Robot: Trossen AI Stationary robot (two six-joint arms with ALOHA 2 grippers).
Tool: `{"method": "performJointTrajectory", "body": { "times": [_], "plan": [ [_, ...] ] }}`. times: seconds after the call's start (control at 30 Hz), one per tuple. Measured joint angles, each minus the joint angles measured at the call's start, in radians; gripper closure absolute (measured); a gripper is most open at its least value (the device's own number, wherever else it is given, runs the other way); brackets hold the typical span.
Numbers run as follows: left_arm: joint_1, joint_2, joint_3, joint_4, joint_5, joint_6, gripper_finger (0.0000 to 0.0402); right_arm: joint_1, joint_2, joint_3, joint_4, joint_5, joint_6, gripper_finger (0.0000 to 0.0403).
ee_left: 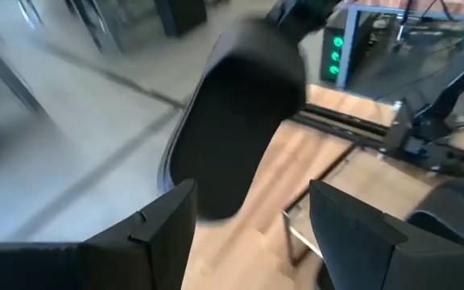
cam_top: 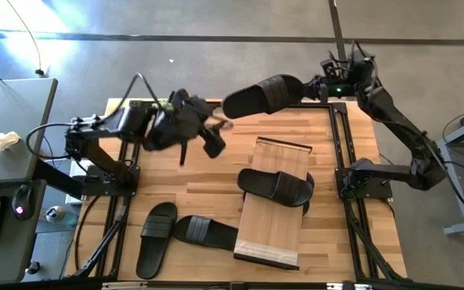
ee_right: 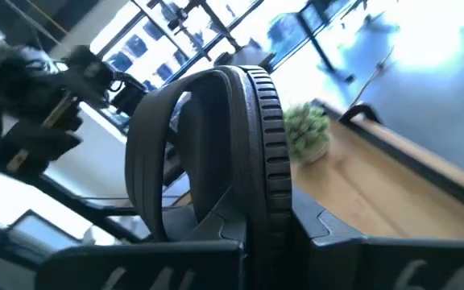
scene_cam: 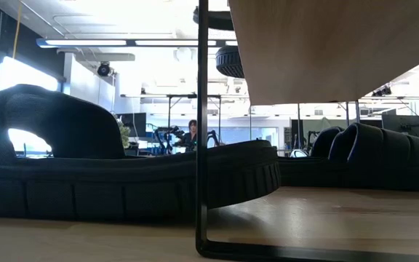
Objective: Pick and place slides into the shelf
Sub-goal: Put the top black slide on the shelf
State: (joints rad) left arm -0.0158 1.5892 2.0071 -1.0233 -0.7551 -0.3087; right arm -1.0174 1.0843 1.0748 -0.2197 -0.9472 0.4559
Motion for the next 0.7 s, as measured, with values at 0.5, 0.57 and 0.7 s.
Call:
{"method": "performJointTrajectory", "body": {
  "times": [0.5,0.57,0.7],
  "plan": [
    [0.352,-0.005,-0.001,0.041,0.615,-0.060,0.0213,-0.004,-0.290,0.000,-0.251,0.219,-0.168,0.0390],
    [0.402,-0.005,-0.027,0.090,0.710,-0.048,0.0225,-0.004,-0.324,0.000,-0.267,0.233,-0.167,0.0390],
    [0.473,0.001,-0.152,0.262,0.892,-0.065,0.0245,-0.004,-0.378,0.000,-0.327,0.267,-0.166,0.0390]
  ]
}}
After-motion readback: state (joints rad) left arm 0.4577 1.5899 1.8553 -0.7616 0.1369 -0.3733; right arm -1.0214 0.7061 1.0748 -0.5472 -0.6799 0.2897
